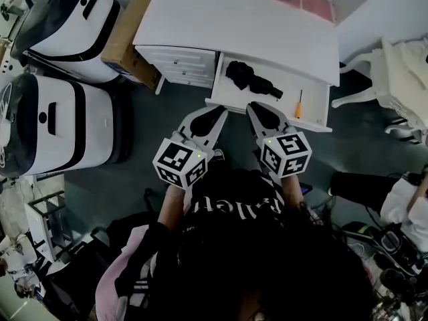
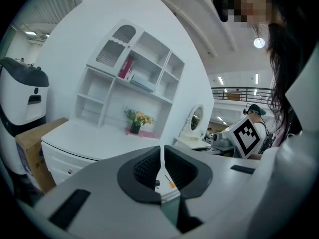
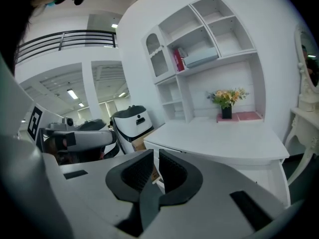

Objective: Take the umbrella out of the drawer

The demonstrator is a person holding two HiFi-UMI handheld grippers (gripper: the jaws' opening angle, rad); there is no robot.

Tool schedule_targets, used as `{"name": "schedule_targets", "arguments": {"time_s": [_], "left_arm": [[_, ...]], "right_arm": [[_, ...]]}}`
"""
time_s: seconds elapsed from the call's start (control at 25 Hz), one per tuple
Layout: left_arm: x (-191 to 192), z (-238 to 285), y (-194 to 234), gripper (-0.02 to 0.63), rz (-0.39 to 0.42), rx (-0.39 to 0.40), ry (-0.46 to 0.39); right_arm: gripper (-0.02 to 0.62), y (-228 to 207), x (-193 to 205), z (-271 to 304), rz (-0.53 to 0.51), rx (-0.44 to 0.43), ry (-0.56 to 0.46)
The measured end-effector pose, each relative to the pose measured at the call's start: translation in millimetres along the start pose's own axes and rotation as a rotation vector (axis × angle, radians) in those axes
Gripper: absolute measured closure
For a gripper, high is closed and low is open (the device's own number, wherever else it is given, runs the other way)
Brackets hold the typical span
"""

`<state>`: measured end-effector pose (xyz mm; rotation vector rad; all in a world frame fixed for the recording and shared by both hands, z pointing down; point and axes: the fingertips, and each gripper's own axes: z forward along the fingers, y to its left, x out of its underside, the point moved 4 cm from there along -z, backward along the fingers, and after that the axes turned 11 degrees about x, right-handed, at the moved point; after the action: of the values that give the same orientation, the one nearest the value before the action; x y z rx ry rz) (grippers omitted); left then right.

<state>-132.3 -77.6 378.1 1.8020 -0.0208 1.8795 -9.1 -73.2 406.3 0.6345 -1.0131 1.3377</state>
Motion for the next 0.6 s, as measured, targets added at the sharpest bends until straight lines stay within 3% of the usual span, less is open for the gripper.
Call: {"name": "schedule_targets", "arguments": {"time_s": [0.4, 0.6], "left_arm": [[5, 10, 36, 0.575, -0.040, 0.015, 0.023], [5, 28, 39, 0.575, -0.045, 0.009, 0.029]], "right_arm": [[0.531, -32, 11, 32, 0.016, 0.084, 0.053], [0.531, -64, 20, 56, -0.032, 0.099, 0.105]]}}
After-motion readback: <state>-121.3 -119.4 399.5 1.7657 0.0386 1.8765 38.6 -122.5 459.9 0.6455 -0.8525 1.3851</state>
